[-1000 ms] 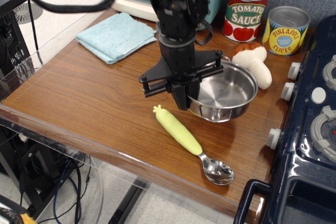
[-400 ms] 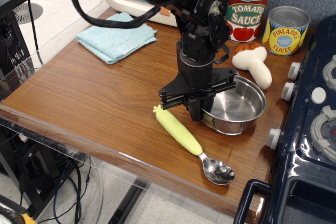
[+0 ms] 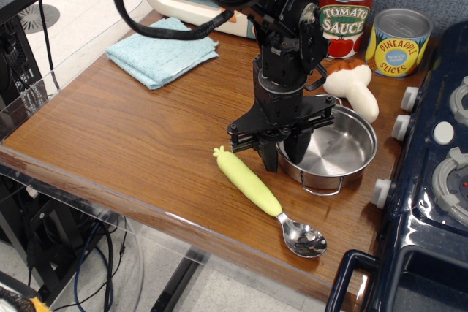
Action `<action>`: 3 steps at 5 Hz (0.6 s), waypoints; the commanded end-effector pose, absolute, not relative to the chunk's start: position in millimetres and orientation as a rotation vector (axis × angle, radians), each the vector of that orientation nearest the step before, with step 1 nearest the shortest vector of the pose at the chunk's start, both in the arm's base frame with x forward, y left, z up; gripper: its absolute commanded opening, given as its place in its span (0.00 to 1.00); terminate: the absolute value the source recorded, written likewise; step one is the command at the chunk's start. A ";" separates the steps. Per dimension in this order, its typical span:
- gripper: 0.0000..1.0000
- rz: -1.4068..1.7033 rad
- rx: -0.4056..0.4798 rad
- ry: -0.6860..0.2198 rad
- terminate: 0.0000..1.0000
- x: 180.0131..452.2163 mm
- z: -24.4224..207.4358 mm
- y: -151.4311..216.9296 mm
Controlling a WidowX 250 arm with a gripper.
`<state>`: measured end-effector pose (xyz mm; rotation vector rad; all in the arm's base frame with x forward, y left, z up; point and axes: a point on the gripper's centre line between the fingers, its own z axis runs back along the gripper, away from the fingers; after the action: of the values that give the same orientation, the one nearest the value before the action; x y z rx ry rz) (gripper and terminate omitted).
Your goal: Place the pot between the spoon and mushroom
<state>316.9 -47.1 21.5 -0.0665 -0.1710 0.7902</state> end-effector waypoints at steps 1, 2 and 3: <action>1.00 0.793 -0.080 -0.230 0.00 321.0 43.5 -36.6; 1.00 0.809 -0.087 -0.270 0.00 320.9 61.5 -31.0; 1.00 0.837 -0.108 -0.300 0.00 318.9 79.6 -22.0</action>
<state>317.4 -28.2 64.6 -0.0896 -0.2533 0.8399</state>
